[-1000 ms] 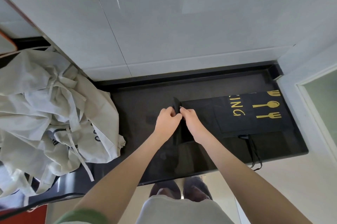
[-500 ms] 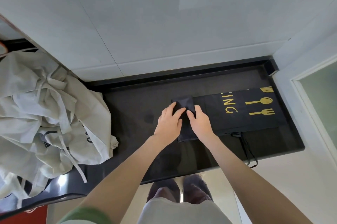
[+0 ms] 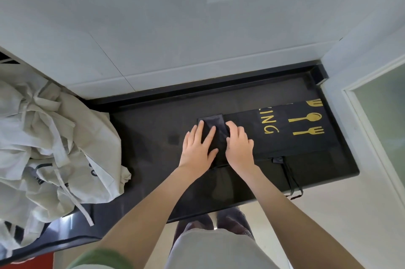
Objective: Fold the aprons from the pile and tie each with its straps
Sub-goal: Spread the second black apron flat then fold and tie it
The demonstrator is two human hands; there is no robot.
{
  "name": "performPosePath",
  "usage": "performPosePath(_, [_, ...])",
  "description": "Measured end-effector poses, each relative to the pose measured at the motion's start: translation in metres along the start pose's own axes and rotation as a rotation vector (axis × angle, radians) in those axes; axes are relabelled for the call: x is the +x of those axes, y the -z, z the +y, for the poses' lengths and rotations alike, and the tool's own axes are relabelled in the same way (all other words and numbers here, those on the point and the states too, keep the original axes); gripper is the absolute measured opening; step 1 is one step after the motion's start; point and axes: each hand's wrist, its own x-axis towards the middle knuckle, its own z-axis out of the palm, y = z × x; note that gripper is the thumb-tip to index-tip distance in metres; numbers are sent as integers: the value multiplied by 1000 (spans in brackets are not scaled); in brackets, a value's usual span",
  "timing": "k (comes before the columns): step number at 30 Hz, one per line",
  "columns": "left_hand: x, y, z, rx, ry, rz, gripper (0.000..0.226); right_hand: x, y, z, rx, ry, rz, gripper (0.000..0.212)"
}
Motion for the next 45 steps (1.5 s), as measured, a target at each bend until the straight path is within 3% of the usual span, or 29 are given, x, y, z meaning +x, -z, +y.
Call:
performPosePath(3, [2, 19, 18, -585, 442, 125, 58, 7, 3, 5, -29, 26, -58, 53])
performPosePath(5, [8, 30, 25, -971, 727, 85, 52, 7, 6, 5, -61, 21, -95, 59])
performPosePath(6, [11, 32, 27, -1021, 786, 19, 47, 5, 7, 5, -78, 19, -97, 64])
performPosePath(10, [15, 35, 30, -839, 674, -186, 30, -3, 10, 8, -122, 160, -91, 73])
performPosePath(18, [16, 49, 39, -890, 571, -176, 34, -2, 8, 4, -8, 49, -110, 52])
performPosePath(22, [14, 62, 43, -843, 519, -96, 32, 3, 11, -11, 387, -71, -256, 44])
performPosePath(26, [4, 69, 39, -692, 336, -43, 42, -4, 27, -35, 1100, -553, -388, 33])
performPosePath(29, [3, 62, 34, -432, 221, -54, 41, -7, 29, -33, 1279, -665, -434, 44])
performPosePath(31, [4, 54, 33, -394, 202, -32, 39, -8, 32, -33, 1218, -628, -403, 48])
performPosePath(35, [5, 41, 37, -432, 205, -46, 41, 0, 31, -18, 689, -437, -262, 42])
performPosePath(38, [3, 33, 43, -311, 34, -42, 63, 6, 37, -1, 517, -342, -248, 36])
performPosePath(41, [-3, 17, 49, -85, -191, -119, 94, 4, 47, 14, 499, -316, -260, 37])
performPosePath(43, [-3, 6, 50, 91, -198, -144, 101, 0, 53, 29, 454, -218, -282, 34])
performPosePath(45, [-1, 1, 50, 204, -167, -163, 99, -4, 60, 48, 235, -67, -337, 38])
